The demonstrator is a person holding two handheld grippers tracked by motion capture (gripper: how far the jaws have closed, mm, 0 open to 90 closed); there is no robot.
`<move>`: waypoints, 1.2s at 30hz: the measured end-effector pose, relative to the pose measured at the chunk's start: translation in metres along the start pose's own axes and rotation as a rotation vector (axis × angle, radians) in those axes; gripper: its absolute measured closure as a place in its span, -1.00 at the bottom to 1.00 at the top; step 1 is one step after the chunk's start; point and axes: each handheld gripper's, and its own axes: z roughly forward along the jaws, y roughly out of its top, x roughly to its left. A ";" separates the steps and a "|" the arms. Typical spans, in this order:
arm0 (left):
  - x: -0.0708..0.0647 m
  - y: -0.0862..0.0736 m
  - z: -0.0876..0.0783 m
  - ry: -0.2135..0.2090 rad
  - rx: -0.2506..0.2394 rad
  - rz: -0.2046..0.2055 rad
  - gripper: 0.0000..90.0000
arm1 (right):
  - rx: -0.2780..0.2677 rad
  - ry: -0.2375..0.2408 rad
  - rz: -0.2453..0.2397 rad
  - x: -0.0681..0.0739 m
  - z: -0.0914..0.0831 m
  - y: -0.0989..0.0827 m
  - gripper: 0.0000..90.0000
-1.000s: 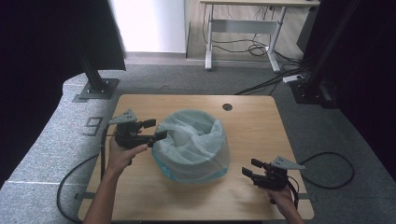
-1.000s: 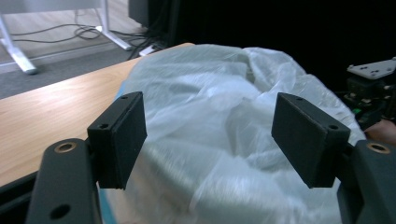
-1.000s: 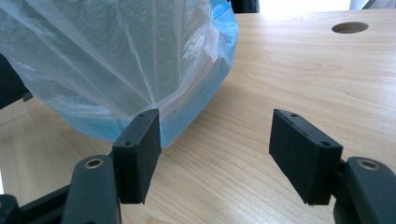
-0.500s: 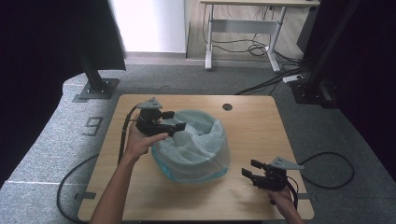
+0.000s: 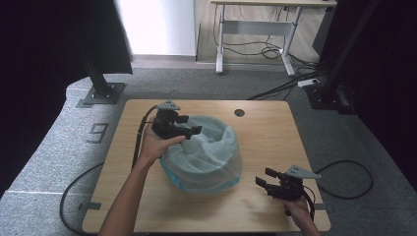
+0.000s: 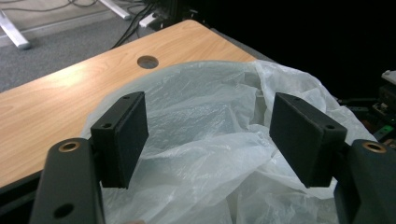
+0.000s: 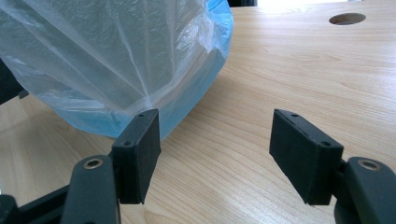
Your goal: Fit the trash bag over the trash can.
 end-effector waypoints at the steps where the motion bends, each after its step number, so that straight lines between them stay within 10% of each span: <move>1: -0.001 0.001 0.003 0.003 0.010 0.004 -0.38 | 0.001 0.000 -0.002 0.000 0.000 0.000 -0.27; 8: -0.009 0.008 0.021 0.018 0.118 0.023 -0.38 | -0.004 0.004 0.004 0.000 0.001 0.000 -0.27; 24: -0.010 0.025 0.044 -0.009 0.200 -0.005 -0.36 | -0.007 0.008 0.007 -0.001 -0.001 0.001 -0.27; 36: -0.018 0.023 0.075 0.073 0.322 0.039 -0.32 | -0.002 0.008 -0.006 -0.001 0.000 0.000 -0.26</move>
